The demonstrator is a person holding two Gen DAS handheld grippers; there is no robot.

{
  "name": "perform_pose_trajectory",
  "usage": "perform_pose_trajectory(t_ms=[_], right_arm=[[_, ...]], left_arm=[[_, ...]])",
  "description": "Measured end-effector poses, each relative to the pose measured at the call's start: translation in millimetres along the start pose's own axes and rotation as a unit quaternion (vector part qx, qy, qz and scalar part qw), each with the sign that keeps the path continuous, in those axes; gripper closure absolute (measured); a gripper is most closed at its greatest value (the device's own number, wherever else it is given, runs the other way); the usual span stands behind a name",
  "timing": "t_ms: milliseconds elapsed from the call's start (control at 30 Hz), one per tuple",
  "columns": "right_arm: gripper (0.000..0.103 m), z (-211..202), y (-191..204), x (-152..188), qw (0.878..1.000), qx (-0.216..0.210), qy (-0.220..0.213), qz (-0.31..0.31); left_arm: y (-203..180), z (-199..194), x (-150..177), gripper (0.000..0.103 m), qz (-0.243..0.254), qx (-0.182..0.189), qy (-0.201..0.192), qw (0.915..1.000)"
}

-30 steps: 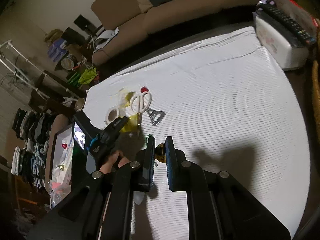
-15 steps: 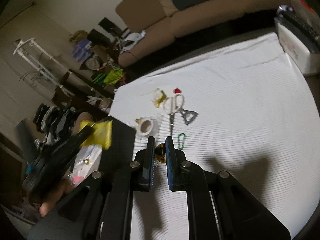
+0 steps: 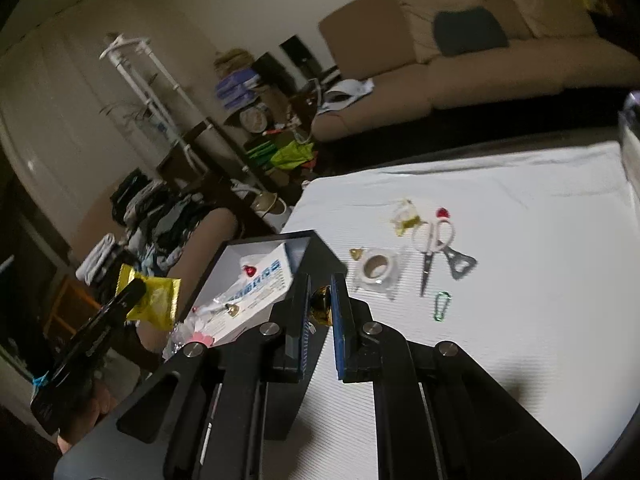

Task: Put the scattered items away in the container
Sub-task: 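Carry the yellow packet in the left tool while the right tool carries the chocolate over the box, then open both tools over the white box to drop the chocolate and yellow packet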

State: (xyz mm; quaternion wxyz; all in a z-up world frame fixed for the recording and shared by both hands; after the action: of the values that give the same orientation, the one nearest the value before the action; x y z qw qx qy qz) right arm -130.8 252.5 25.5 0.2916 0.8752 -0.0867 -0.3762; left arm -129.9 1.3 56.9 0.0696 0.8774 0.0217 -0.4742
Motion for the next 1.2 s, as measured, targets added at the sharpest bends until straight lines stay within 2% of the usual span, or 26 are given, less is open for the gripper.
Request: perform_pose_trajectory(t_ms=[267,567,800,1033,1133,1167,1200], right_arm=[[0.093,38.0,47.8,8.1,0.998,-0.045,0.024,-0.033],[0.093,102.8,102.2,44.4,0.991,-0.079,0.092,-0.064],[0.093,132.9,144.0,75.7,0.982,-0.094,0.133,-0.097],[0.093,141.5,151.9,84.2,0.980,-0.102,0.143,-0.095],[0.089,147.8,145.7,85.6,0.980,-0.096,0.153,-0.080],[0.082,152.4,141.2,87.0,0.980,-0.088,0.164,-0.073],[0.067,155.4,136.1,87.3,0.980,-0.076,0.169,-0.067]], left_arm=[[45.1,19.9,6.9,0.095,-0.033,0.002,0.026,0.9991],[92.4,37.8,21.5,0.095,-0.077,0.003,0.062,0.9951],[106.3,42.4,26.5,0.094,-0.077,0.001,0.068,0.9947],[120.9,45.3,27.5,0.094,-0.088,0.001,0.071,0.9936],[121.4,49.0,29.6,0.093,-0.089,0.009,0.077,0.9930],[121.7,50.5,30.5,0.087,-0.090,0.008,0.081,0.9926],[122.2,51.5,31.2,0.077,-0.094,0.004,0.086,0.9919]])
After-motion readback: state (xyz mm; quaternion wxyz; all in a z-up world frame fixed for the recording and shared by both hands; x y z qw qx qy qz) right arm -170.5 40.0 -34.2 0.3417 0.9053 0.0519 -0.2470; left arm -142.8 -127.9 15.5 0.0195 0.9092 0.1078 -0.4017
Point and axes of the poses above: each gripper's, at about its wrist camera, not at the fingertips, and z roughly the way its jaws point, y to its left, x to its underside, the point moved 4 cm from there along z, roughly the way its jaws point, and after that the axes turned 6 degrees about z, right-handed, at the moved point
